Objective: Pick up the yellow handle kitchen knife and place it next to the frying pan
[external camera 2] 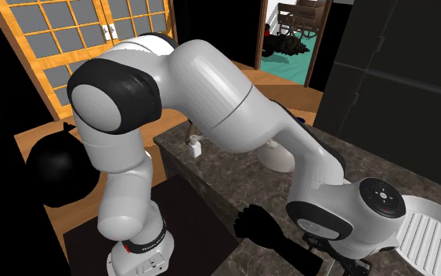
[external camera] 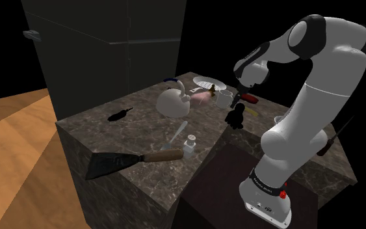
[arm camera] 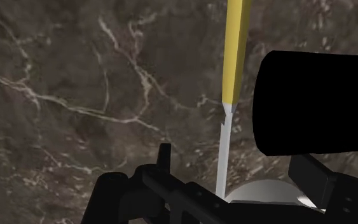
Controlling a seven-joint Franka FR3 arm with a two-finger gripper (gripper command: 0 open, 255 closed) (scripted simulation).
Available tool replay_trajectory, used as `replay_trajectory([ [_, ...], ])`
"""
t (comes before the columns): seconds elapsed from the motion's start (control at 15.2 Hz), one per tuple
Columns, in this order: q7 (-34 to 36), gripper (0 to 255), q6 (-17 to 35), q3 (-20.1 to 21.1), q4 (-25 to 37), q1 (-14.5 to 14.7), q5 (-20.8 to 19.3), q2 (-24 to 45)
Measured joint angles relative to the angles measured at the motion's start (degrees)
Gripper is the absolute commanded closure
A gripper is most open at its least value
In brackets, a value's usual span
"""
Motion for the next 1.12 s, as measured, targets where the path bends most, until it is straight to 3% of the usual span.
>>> replay_trajectory([
  [0.13,-0.01,0,0.01,0.00,0.01,0.00,0.02,0.02],
  [0.2,-0.01,255,0.01,0.00,0.01,0.00,0.02,0.02],
  [1.12,1.28,255,-2.14,-0.16,0.73,0.09,-1.45,-1.72],
])
